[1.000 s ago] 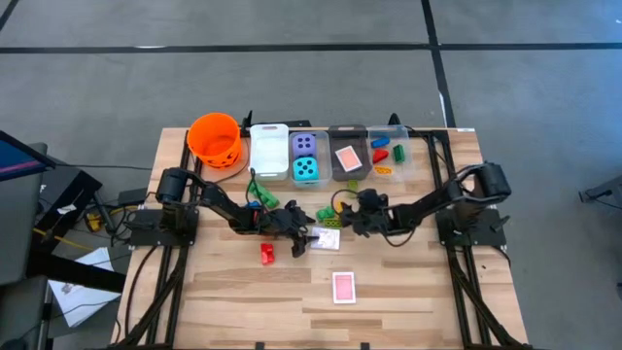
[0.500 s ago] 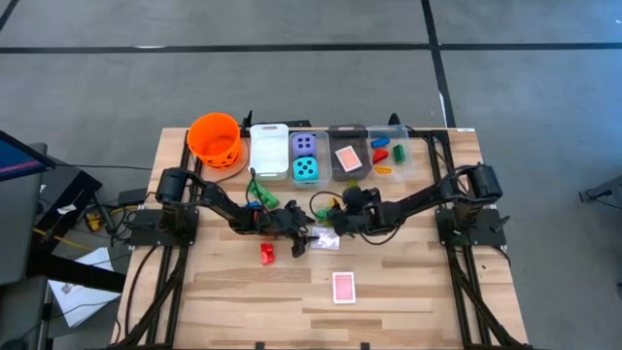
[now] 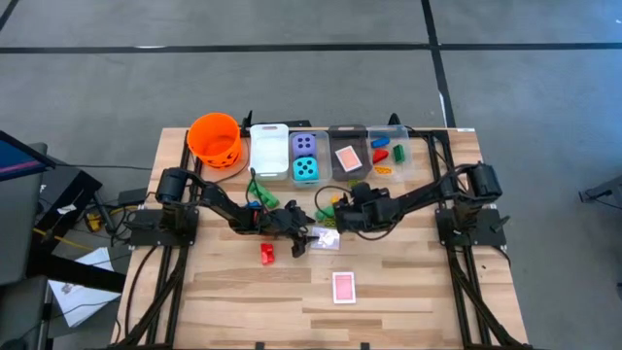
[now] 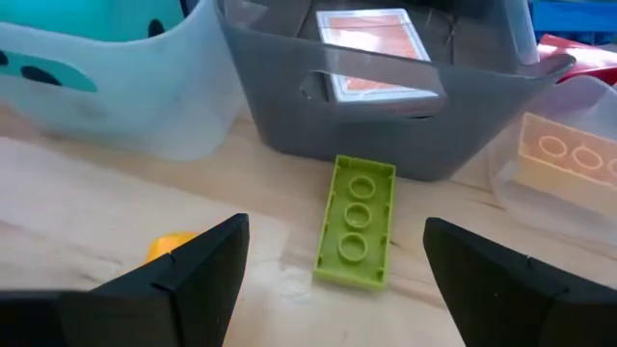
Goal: Pick & Place Toys
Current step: Put the small light green game piece into the right transparent bin
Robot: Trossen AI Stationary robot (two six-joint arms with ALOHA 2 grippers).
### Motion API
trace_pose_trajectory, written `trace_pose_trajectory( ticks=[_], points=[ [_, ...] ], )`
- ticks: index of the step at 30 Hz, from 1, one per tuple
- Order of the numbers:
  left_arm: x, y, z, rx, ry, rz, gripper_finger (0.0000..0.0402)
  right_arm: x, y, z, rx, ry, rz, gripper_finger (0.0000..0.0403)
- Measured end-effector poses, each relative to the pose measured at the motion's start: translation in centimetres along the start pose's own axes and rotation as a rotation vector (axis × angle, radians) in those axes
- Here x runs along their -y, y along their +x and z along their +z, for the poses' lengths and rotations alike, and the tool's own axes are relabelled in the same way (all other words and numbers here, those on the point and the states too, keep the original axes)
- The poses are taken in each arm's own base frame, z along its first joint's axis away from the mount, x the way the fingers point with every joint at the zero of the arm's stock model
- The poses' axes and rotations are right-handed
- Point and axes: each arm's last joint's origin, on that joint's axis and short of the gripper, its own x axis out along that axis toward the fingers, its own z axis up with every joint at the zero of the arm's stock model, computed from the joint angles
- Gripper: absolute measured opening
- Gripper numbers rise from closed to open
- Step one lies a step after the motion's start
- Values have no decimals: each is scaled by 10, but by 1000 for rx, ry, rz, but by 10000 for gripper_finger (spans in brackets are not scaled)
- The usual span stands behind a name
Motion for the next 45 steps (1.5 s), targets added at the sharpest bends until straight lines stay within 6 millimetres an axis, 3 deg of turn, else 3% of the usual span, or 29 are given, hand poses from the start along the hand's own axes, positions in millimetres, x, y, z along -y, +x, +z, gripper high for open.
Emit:
trace_pose_trajectory(
  ticks=[20,37,45],
  points=[
    [0,0,0,-3,0,-2,273,9,30,12,-205,32,-16,306],
    [0,0,0,-7,0,-13,273,12,37,16,-261,74,-13,305],
    [0,0,0,-8,0,-13,273,11,38,16,-313,89,5,280]
  ],
)
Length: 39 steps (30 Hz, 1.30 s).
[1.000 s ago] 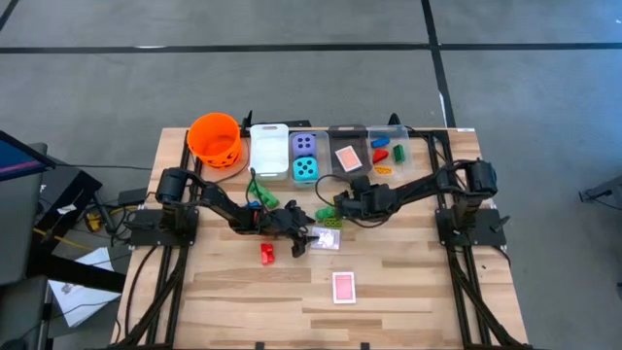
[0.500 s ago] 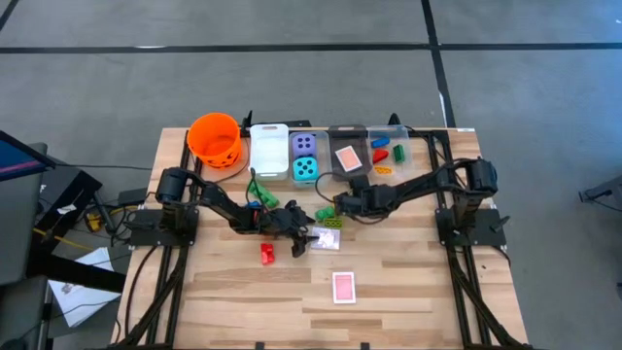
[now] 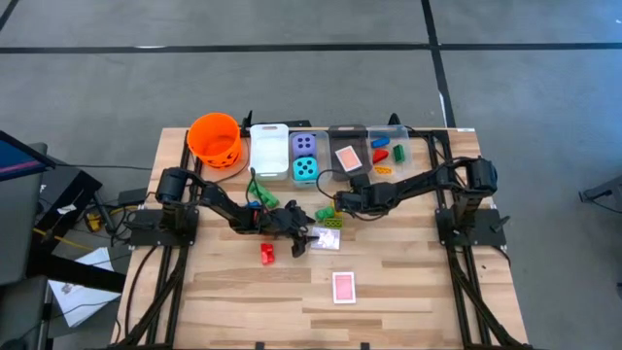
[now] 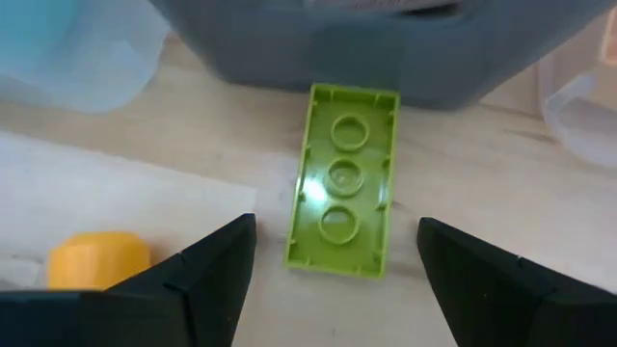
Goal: Pick & Place Toys
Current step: Put the small light green game piece into the right transparent bin
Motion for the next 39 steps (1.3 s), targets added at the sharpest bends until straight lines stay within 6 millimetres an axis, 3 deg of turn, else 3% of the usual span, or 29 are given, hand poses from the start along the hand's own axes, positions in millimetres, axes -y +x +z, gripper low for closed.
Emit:
trace_pose_trajectory(
  ticks=[7,15,22,27,32,39],
  points=[
    [0,0,0,-1,-5,-1,273,0,0,0,-9,0,3,234],
    [0,0,0,-1,-6,-1,273,-2,0,0,1,0,18,127],
    [0,0,0,-1,-7,-1,273,-3,-3,-4,-3,-28,21,129],
    [0,0,0,-1,-6,-1,273,-5,-10,-14,-15,-38,27,156],
    [0,0,0,-1,-7,-1,273,-8,-18,-26,-17,-62,45,129],
    [0,0,0,-1,-6,-1,273,-13,-36,-32,37,-93,35,128]
  ],
)
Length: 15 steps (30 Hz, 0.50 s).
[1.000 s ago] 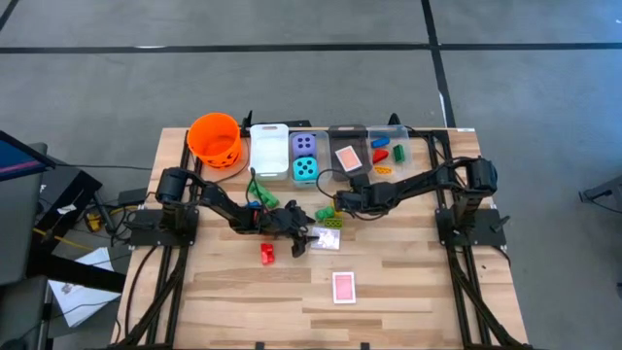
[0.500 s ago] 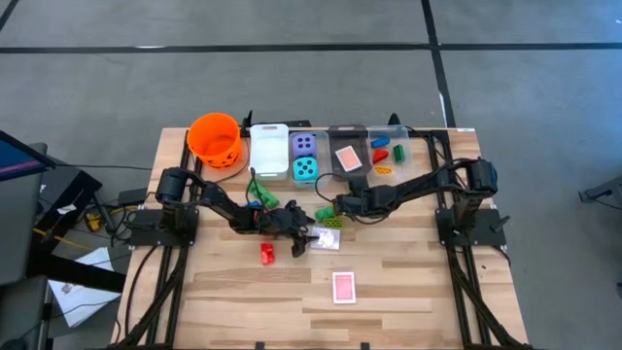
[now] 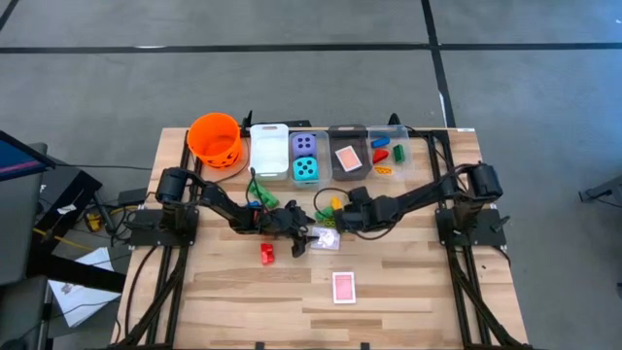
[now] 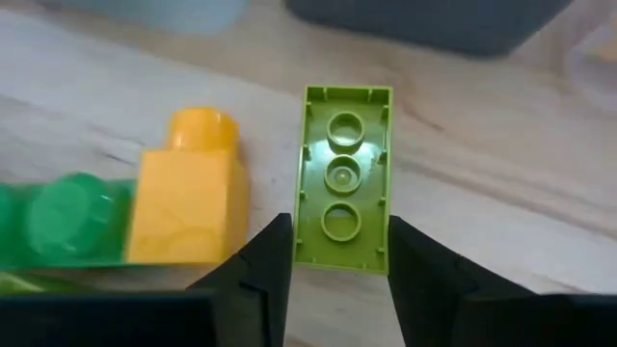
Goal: Pick & Place Toys
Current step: Put the small light green game piece into the right transparent bin
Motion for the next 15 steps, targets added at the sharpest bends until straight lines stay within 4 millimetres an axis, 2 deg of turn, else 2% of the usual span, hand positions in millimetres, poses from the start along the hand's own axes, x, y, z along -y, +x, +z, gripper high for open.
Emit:
trace_pose_trajectory(
  ticks=[5,8,12,15],
  points=[
    [0,0,0,1,0,0,273,-2,-32,12,43,-32,-76,150],
    [0,0,0,-1,0,0,273,-4,-56,21,108,-48,-101,146],
    [0,0,0,-1,0,0,273,5,-84,33,181,-62,-150,130],
    [0,0,0,-4,1,1,273,20,-95,43,205,-60,-208,132]
  ],
)
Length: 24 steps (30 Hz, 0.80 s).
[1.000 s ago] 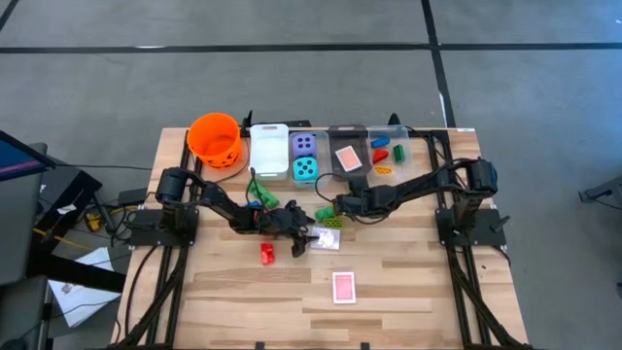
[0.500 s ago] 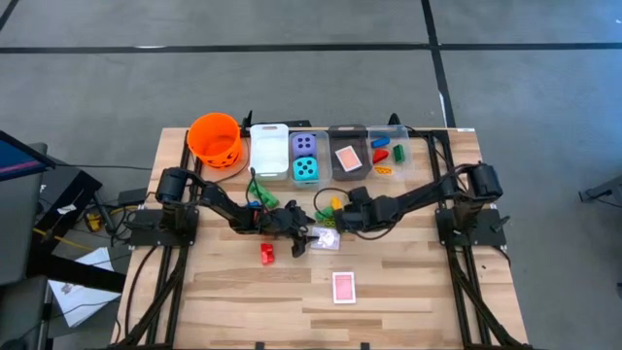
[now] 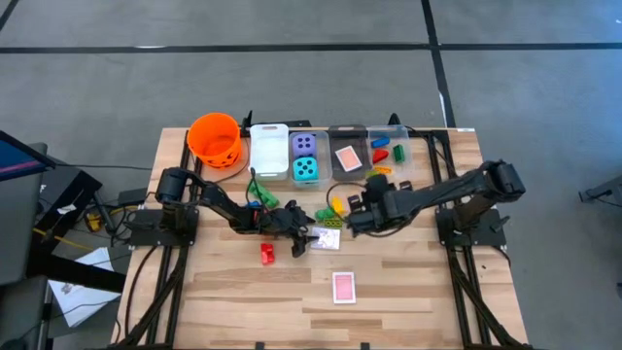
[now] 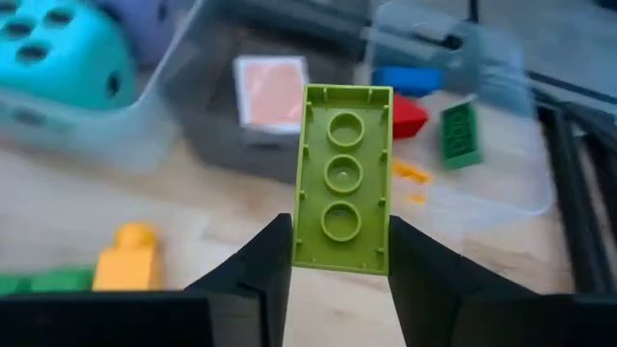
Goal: Pick & Place Toys
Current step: Put the small light green game piece into the right transparent bin, then put the pink deck of cards into the black bin
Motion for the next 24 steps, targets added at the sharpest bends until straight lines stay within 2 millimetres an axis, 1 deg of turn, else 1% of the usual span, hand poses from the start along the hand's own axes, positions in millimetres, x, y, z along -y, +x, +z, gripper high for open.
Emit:
trace_pose_trajectory(
  ticks=[4,7,9,13,16,19,24],
  points=[
    [0,0,0,-3,0,1,273,23,1,13,4,13,-92,154],
    [0,0,0,-3,0,1,273,37,7,21,-1,16,-155,158],
    [0,0,0,-1,0,1,273,43,13,28,-7,22,-166,153],
    [0,0,0,0,0,0,273,51,26,42,-13,-24,-218,138],
    [0,0,0,0,0,0,273,57,37,51,-15,-56,-269,144],
    [0,0,0,0,0,0,273,61,47,59,9,-90,-314,172],
    [0,0,0,1,0,0,273,61,57,66,10,-109,-324,242]
  ],
)
